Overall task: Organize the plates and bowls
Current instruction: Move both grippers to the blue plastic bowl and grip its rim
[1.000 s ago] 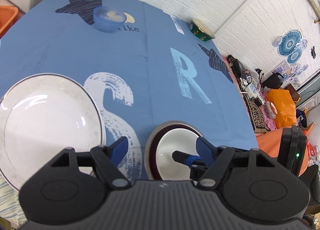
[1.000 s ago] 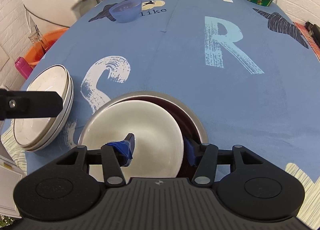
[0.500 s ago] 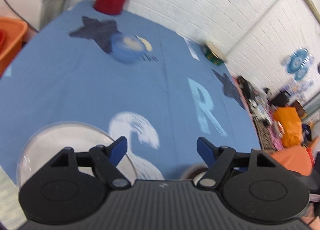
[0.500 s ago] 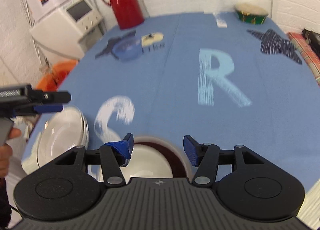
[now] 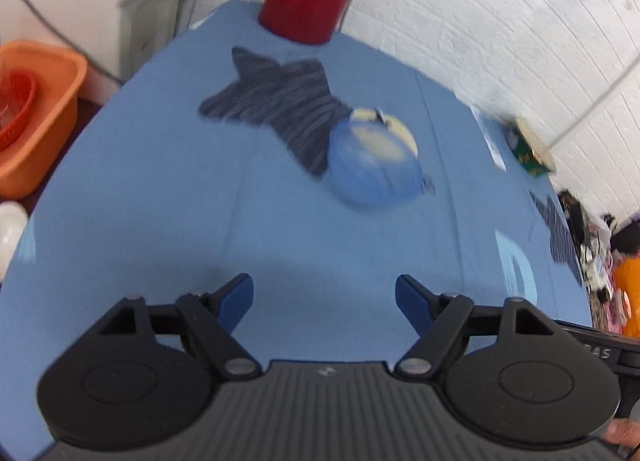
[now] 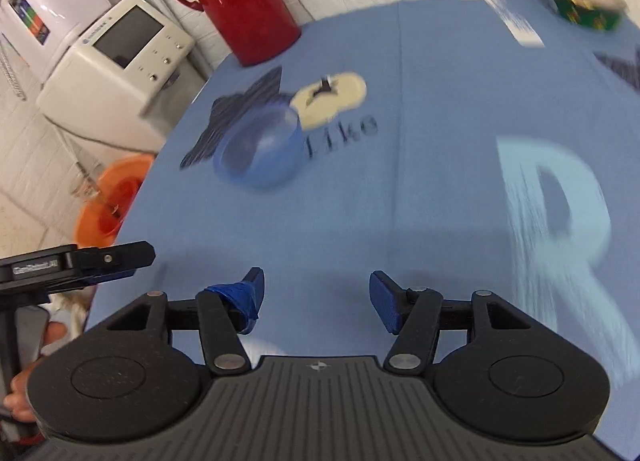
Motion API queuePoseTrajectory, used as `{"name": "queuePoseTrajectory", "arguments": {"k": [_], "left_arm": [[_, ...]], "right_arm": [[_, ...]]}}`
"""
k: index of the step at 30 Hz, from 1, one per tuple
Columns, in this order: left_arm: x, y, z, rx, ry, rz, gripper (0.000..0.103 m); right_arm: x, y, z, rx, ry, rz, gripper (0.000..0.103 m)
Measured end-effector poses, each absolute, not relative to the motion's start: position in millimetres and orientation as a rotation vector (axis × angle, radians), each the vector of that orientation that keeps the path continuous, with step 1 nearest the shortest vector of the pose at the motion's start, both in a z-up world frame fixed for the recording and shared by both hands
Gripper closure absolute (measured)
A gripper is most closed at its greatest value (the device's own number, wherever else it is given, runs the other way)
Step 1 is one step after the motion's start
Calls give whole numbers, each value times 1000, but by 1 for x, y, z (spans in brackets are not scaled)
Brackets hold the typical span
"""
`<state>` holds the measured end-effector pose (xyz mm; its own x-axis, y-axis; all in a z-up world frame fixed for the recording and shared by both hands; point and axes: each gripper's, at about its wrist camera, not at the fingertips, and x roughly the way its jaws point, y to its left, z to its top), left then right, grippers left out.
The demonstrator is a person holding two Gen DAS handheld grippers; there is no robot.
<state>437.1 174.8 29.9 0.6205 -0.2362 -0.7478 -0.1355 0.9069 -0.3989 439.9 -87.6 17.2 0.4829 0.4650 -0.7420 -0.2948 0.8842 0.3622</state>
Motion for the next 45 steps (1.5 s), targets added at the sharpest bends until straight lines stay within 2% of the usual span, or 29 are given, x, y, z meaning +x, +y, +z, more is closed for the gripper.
{"name": "queuePoseTrajectory", "arguments": {"k": [3, 8, 16, 18, 21, 22, 23, 24, 25, 28, 32, 38, 45], "left_arm": [[482, 178, 33, -436, 875, -67, 24], [540, 174, 9, -368, 928, -43, 24], [561, 179, -17, -341, 944, -8, 24], [561, 179, -18, -344, 934, -6, 25], [560, 181, -18, -352, 924, 1, 38], [560, 182, -17, -360, 924, -6, 51], [559, 183, -17, -378, 929, -27, 72], [559, 184, -18, -405, 942, -54, 84], [558, 184, -18, -431, 957, -83, 102], [550, 179, -15, -434, 961, -78, 103], [537, 182, -6, -489, 946, -104, 103], [509, 166, 15, -435, 929, -121, 103], [443, 126, 36, -436, 956, -212, 103]], "right_arm": [[489, -55, 16, 135, 944, 451, 59], [547, -14, 1, 14, 962, 423, 58], [567, 5, -13, -112, 940, 396, 58], [566, 5, -13, -90, 929, 428, 65], [563, 3, -12, -22, 935, 479, 68], [560, 3, -12, -5, 943, 491, 69], [557, 5, -11, 10, 956, 505, 69], [553, 8, -10, 4, 965, 513, 70], [548, 13, -9, -14, 970, 508, 70], [540, 19, -8, -8, 994, 485, 70], [536, 11, -7, 135, 1068, 472, 70], [508, 3, 1, 177, 1100, 461, 67], [433, -34, 28, 127, 1091, 448, 65]]}}
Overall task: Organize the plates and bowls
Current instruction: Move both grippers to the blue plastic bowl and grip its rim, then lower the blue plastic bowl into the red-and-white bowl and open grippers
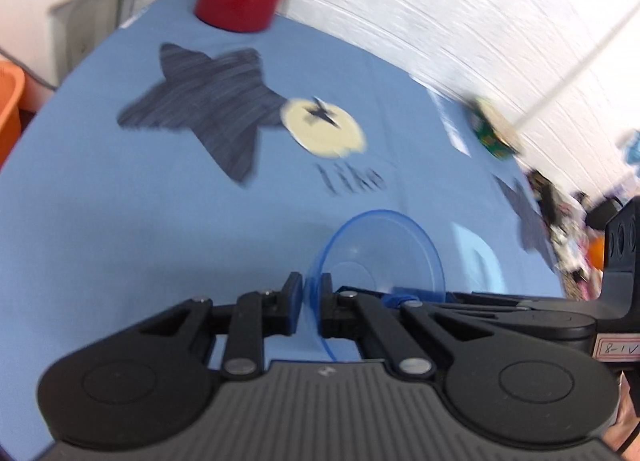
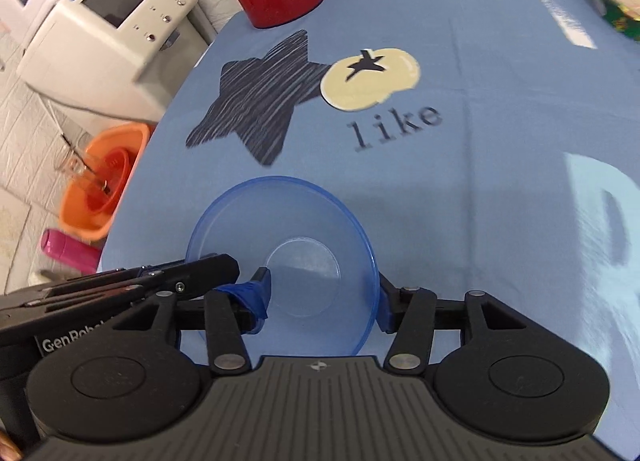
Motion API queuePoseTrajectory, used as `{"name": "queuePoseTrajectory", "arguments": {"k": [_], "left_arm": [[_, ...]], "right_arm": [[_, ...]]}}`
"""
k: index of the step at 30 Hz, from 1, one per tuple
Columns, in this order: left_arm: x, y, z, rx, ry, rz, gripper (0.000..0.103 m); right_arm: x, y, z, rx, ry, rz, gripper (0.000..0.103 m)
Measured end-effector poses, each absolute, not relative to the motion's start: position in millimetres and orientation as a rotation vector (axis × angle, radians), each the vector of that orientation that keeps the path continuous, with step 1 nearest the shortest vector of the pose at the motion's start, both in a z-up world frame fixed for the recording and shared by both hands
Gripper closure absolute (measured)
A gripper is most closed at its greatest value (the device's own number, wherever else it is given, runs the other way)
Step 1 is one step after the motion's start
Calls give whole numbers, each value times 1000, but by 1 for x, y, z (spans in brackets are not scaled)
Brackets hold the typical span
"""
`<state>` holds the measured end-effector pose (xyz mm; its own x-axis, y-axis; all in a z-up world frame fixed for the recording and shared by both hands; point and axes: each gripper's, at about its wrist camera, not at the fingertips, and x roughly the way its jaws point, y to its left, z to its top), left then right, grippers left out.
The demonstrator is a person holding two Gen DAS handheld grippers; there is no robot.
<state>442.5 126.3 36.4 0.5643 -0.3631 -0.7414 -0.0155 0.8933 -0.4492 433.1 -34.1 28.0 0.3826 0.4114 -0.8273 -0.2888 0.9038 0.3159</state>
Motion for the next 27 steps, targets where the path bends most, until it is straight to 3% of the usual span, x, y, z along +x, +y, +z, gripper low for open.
{"name": "queuePoseTrajectory", "arguments": {"k": [7, 14, 27], "left_arm": [[334, 59, 60, -396, 960, -362, 103], [248, 6, 62, -336, 980, -456, 103], [238, -12, 34, -239, 994, -373, 103]], "right_arm": [[317, -103, 60, 55, 1051, 376, 65], [237, -143, 52, 74, 1044, 290, 66], [219, -152, 26, -25, 1021, 259, 66]]}}
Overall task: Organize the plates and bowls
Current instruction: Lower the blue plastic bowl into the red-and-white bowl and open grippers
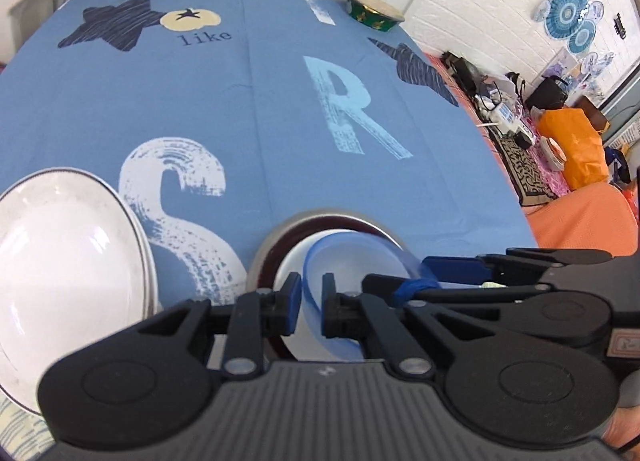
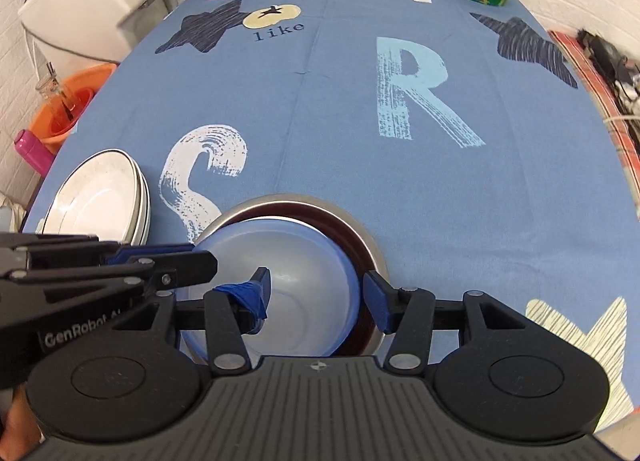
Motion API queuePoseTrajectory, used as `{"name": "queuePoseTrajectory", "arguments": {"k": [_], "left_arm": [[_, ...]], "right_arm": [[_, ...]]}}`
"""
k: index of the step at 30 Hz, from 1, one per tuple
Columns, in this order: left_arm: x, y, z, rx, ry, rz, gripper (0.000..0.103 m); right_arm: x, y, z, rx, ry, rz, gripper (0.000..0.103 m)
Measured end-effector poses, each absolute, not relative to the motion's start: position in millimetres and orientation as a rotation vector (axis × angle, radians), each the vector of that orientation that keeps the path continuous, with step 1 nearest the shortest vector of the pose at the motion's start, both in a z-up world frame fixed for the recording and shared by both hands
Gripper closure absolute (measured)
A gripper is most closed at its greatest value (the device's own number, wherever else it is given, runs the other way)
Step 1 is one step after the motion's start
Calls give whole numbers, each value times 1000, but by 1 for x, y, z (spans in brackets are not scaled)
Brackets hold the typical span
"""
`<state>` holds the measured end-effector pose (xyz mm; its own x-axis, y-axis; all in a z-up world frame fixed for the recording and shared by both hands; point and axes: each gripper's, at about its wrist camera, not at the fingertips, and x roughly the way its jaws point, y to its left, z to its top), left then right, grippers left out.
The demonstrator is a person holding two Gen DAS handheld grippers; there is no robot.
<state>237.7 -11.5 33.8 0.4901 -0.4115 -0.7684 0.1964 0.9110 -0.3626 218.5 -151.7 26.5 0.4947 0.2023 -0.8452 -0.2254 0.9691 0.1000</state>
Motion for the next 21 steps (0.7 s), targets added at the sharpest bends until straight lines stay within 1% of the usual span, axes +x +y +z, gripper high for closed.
{"name": "queuePoseTrajectory", "arguments": {"k": [1, 2, 3, 4, 5, 9, 11, 13, 18, 21], "left_arm": [[238, -9, 34, -241, 989, -375, 101], [239, -7, 35, -247, 986, -374, 89], [239, -4, 37, -257, 978, -374, 81], [239, -1, 39, -260, 965, -374, 62], [240, 2, 41, -260, 950, -378, 48], [238, 13, 49, -279, 903, -395, 47], [237, 15, 52, -250, 879, -389, 44], [235, 18, 51, -217, 874, -396, 43], [238, 37, 52, -143, 882, -382, 41], [252, 44, 50, -102, 948, -420, 40]], "right_arm": [[218, -152, 28, -40, 1010, 262, 66], [216, -153, 30, -57, 999, 261, 66], [214, -155, 31, -63, 987, 254, 66], [213, -158, 33, -63, 975, 252, 65], [210, -162, 35, -53, 958, 252, 65], [195, -178, 39, 5, 885, 253, 65], [187, -186, 35, 51, 864, 264, 64], [179, -195, 30, 113, 852, 270, 64], [155, -218, 17, 216, 848, 250, 63], [146, -229, 8, 292, 856, 259, 63]]}}
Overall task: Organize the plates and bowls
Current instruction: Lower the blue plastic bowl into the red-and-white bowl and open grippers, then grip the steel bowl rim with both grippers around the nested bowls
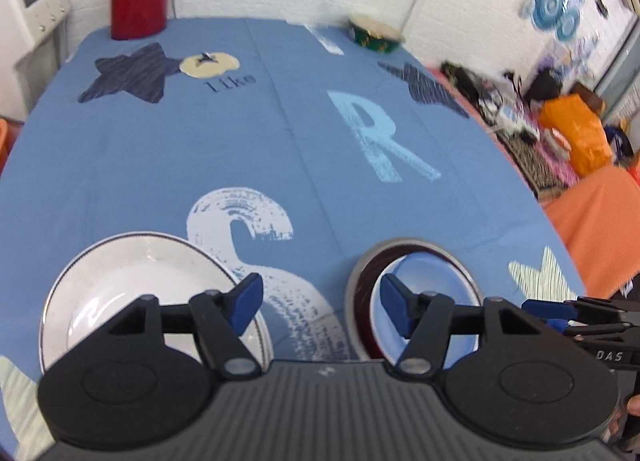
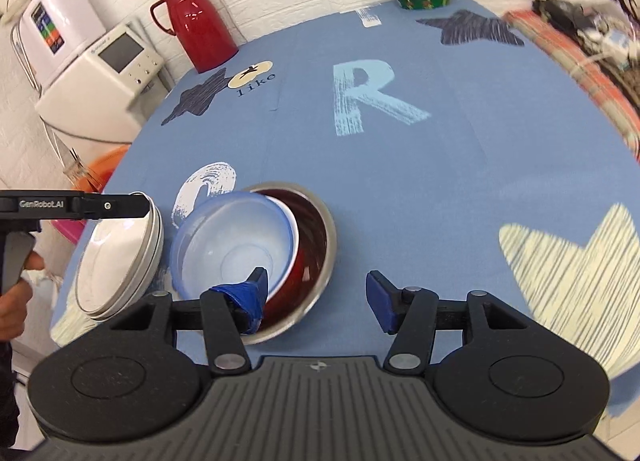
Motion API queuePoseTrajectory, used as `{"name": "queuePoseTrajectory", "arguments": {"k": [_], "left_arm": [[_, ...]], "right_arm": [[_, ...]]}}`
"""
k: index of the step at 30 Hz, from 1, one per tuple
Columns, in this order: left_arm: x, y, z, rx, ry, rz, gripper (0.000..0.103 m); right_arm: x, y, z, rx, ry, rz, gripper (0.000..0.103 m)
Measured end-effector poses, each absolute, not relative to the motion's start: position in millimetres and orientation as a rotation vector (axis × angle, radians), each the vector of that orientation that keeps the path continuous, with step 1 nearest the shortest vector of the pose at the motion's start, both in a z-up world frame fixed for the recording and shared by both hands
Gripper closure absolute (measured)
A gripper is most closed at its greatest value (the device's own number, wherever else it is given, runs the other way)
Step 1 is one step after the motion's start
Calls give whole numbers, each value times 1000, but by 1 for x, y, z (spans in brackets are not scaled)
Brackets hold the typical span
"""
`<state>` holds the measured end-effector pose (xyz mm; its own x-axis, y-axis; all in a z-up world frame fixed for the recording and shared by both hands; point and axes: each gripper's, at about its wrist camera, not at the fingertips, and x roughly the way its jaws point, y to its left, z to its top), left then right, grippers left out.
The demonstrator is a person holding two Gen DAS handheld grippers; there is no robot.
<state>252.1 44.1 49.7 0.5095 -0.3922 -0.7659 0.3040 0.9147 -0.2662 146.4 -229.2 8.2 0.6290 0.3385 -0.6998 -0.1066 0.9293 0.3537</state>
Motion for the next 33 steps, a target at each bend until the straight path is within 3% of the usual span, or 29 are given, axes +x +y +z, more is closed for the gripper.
{"name": "queuePoseTrajectory", "arguments": {"k": [9, 14, 33], "left_arm": [[282, 23, 17, 10, 1139, -512, 39], [287, 19, 15, 29, 1127, -503, 34], [304, -1, -4, 211, 1179, -576, 34]], "right_arm": [[148, -241, -6, 375, 884, 244, 62], [159, -243, -7, 346, 895, 240, 62], [170, -229, -14, 264, 951, 182, 60]]}}
